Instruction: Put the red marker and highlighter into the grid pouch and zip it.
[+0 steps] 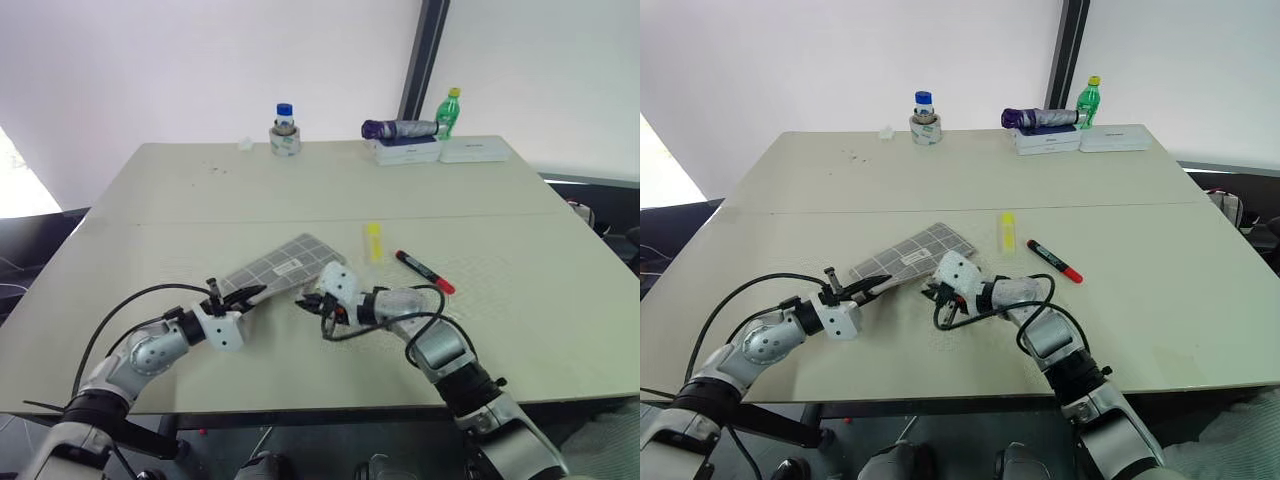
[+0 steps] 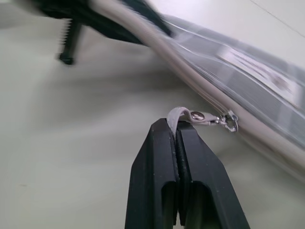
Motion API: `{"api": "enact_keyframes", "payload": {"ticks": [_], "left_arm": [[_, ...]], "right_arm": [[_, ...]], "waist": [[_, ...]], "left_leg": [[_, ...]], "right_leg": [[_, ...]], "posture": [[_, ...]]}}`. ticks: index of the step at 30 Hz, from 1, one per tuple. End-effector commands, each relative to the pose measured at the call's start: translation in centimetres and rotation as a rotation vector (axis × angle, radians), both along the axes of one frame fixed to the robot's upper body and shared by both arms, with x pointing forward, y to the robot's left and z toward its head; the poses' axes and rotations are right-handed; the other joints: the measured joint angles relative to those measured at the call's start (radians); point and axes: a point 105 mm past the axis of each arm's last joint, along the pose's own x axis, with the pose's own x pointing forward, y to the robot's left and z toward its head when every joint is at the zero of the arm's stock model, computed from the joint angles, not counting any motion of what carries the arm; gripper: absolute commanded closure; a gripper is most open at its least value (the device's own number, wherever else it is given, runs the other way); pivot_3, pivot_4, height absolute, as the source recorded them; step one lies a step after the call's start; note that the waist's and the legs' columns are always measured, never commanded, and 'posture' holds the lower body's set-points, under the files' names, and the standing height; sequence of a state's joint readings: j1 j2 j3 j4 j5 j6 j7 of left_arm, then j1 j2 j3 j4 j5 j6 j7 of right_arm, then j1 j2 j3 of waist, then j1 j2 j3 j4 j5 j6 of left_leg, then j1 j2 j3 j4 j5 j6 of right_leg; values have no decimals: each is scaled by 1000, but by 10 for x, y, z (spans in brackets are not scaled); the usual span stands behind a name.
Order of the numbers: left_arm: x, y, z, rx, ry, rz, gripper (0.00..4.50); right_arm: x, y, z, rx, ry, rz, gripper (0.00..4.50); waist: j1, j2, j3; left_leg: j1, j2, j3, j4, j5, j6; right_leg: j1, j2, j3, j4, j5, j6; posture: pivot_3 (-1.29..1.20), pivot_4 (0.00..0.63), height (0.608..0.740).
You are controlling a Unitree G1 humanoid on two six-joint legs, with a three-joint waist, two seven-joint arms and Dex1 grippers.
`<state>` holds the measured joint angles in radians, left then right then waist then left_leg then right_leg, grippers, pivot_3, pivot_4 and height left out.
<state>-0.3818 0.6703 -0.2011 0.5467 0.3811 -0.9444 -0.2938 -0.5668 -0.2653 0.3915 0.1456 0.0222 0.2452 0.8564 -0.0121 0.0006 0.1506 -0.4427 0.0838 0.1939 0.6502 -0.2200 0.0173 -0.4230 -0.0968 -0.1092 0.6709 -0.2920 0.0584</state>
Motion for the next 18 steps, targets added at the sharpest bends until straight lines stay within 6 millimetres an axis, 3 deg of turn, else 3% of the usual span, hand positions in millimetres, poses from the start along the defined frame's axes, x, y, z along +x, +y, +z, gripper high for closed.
{"api": "enact_keyframes", "payload": {"ticks": [1,4,6,13,16,18], "left_arm": [[2,-3,-9,22,29,9,4500],[4,-4,-8,22,25,14,4500],[5,-5,-7,20,22,15,4500],[4,-3,-6,19,9,22,4500],[3,-3,-5,21,2,21,4500],[2,-3,-4,17,-7,24,4500]], "right_arm": [[-18,26,24,10,-164,196,4458],[-42,38,25,2,-225,374,4458],[-46,39,24,-11,-266,418,4458],[-33,30,26,13,-230,352,4458],[-30,19,30,35,-218,341,3555],[-26,8,31,37,-201,308,2541]], "waist": [[0,0,0],[0,0,0],[1,0,0],[0,0,0],[0,0,0],[1,0,0]], "left_leg": [[0,0,0,0,0,0],[0,0,0,0,0,0],[0,0,-1,0,1,-1],[0,0,-1,1,1,-1],[0,0,-1,1,1,-1],[0,0,-1,1,1,-1]], "right_leg": [[0,0,0,0,0,0],[0,0,0,0,0,0],[1,0,-1,0,0,0],[1,0,-1,0,0,0],[2,0,-1,0,0,0],[2,0,-1,0,0,0]], "posture": [[0,150,740],[0,150,740],[0,150,740],[0,150,740],[0,150,740],[0,150,740]]}}
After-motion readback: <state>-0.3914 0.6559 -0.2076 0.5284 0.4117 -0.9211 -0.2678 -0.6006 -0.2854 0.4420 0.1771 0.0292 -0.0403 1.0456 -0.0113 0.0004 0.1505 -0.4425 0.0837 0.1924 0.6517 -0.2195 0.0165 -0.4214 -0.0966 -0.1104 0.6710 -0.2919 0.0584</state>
